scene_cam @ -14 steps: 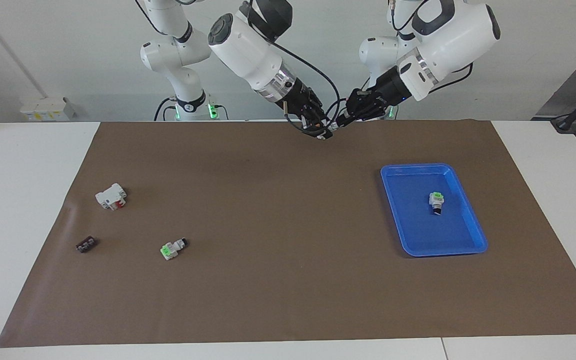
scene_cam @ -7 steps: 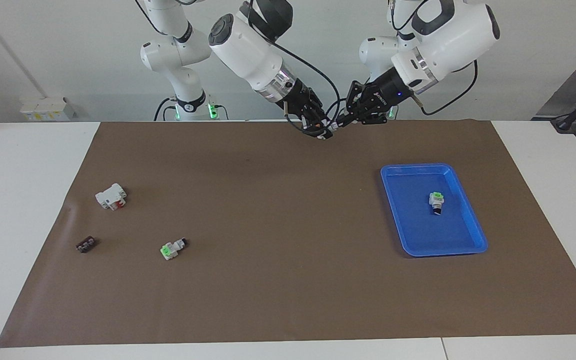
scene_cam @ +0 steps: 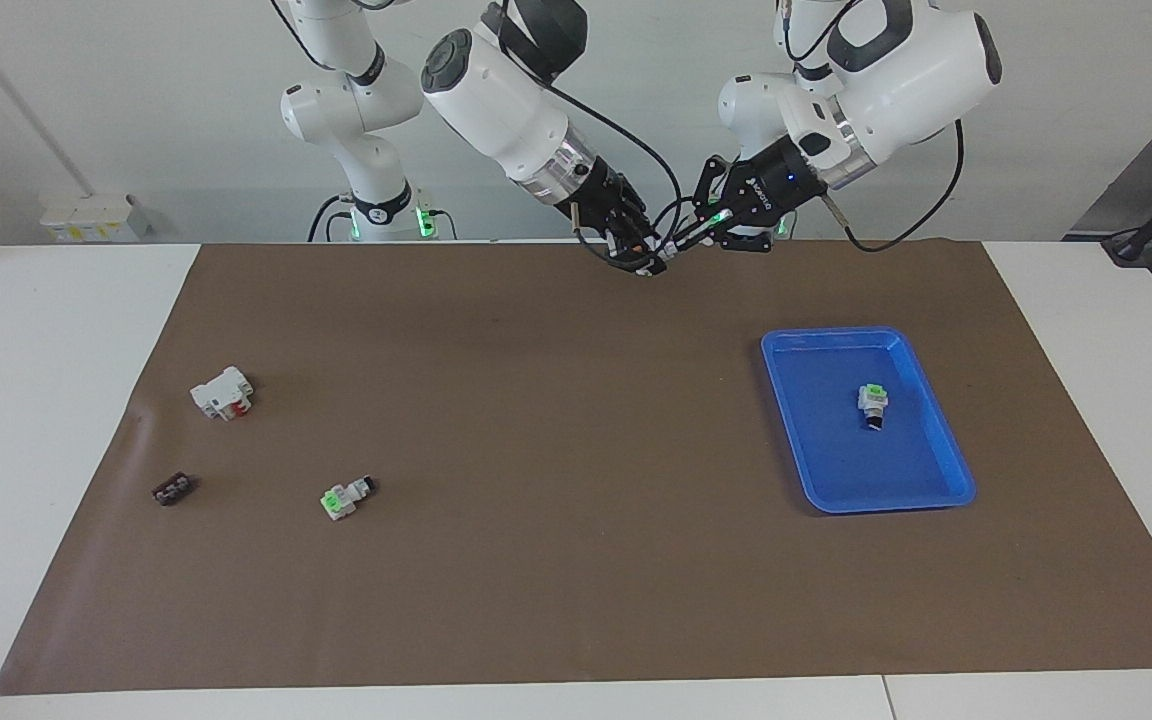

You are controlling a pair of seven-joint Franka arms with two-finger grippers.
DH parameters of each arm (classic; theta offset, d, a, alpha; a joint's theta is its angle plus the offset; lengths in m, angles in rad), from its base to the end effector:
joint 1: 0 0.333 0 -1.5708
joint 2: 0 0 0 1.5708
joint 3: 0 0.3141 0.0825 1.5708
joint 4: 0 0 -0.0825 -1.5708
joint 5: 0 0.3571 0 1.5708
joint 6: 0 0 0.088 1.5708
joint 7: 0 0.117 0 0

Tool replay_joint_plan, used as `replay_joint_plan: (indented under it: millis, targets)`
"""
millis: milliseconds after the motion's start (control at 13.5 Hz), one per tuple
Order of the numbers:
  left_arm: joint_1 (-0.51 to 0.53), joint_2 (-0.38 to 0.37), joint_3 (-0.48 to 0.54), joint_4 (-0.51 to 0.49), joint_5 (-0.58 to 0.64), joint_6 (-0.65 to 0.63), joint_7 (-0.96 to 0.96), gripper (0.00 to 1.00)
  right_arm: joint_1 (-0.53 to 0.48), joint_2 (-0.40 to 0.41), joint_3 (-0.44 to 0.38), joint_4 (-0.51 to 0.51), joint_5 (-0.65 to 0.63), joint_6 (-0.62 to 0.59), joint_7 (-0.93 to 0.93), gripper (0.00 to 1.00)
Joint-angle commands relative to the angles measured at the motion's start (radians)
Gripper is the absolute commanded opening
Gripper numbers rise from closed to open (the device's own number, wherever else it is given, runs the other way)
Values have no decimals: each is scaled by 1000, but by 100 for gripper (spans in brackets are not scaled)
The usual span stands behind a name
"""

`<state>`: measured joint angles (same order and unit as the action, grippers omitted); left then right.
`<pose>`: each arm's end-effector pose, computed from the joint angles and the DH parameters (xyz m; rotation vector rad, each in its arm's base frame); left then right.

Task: Turn and place switch with both arms
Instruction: 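Grasp the switch with the left gripper and open the right gripper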

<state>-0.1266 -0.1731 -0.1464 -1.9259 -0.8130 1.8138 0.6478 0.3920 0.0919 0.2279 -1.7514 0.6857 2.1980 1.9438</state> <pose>0.4563 -0.2030 0.5874 2.2247 -0.8609 0.2522 0.4774 0.3680 0.5537 -1.7376 1.8653 0.6874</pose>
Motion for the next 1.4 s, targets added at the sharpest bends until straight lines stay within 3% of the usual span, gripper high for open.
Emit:
replay_joint_plan:
  millis: [0, 443, 517, 591, 739, 887, 1182, 1330]
  targets:
    - [-19, -68, 5, -84, 21, -68, 44, 0, -15, 5, -5, 18, -15, 37, 17, 0]
    - [-7, -66, 7, -85, 35, -51, 10, 0, -18, 5, -5, 18, -15, 37, 12, 0]
    - [-1, -66, 7, -85, 44, -51, -6, 0, -15, 3, -7, 18, -18, 39, 0, 93]
    - [8, -66, 7, -85, 63, -51, -10, 0, -15, 0, -7, 18, -35, 37, -26, 100]
    - [31, -66, 8, -85, 86, -51, -13, 0, -15, -3, -8, 18, -41, 37, -49, 100]
    - [54, -66, 8, -93, 187, -51, -55, 0, -16, -14, -13, 15, -43, 23, -126, 100]
    - [189, -78, 10, -128, 283, -79, -123, 0, -21, -54, -15, 3, -262, -24, -337, 100]
    - [229, -77, 8, -139, 392, -65, -186, 0, -51, -54, -15, 3, -345, -23, -495, 100]
